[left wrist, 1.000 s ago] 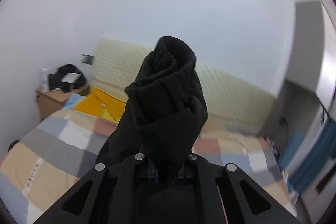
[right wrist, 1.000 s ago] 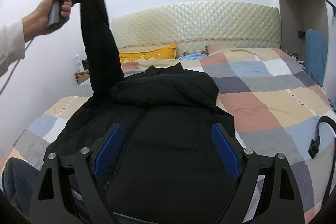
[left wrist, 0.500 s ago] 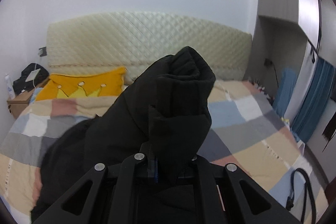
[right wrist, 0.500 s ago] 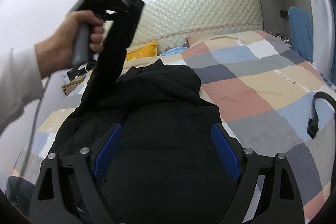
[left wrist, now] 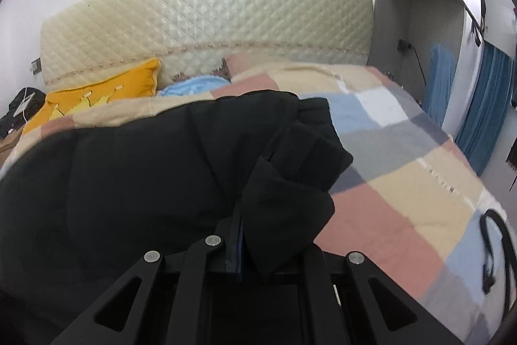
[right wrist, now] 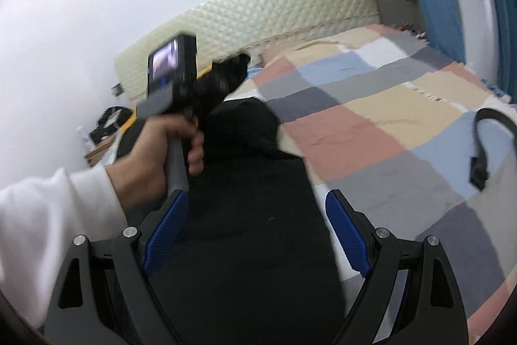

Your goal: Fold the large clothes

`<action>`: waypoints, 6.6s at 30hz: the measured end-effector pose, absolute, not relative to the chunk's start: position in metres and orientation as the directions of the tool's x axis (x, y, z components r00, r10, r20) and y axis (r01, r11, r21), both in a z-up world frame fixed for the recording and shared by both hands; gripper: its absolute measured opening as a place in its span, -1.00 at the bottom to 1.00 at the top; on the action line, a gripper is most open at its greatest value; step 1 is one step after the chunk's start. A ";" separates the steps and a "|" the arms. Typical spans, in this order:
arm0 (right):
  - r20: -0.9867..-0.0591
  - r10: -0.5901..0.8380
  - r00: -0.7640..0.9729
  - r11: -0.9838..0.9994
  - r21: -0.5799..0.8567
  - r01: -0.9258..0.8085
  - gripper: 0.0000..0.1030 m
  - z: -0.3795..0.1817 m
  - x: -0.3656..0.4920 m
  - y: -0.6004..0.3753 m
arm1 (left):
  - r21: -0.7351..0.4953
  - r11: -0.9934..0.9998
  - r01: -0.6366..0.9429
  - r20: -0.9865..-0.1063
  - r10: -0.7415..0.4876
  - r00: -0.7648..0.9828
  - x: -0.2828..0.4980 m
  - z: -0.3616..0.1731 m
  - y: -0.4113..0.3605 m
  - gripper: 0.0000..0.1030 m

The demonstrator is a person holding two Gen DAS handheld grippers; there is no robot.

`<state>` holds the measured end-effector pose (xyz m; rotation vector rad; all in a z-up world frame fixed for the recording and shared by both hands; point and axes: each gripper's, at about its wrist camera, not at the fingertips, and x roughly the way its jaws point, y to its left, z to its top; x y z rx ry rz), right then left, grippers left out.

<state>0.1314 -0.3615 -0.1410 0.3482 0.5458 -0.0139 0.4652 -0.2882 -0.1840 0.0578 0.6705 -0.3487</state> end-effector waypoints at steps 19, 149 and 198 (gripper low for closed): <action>-0.465 0.095 0.880 0.920 0.380 0.101 0.75 -0.139 0.126 -0.371 | 0.127 0.948 0.290 -0.663 -0.136 0.736 0.440 -0.229 -0.317 -0.64; -0.661 0.127 0.739 0.991 0.122 -0.061 0.29 -0.119 0.154 -0.324 | -0.203 0.961 0.189 -0.368 -0.254 0.894 0.203 -0.111 -0.012 0.55; -0.832 0.367 0.417 0.751 0.529 0.394 0.35 -0.279 0.184 -0.396 | -0.406 0.907 -0.115 -0.833 -0.315 0.455 0.224 -0.132 0.161 0.55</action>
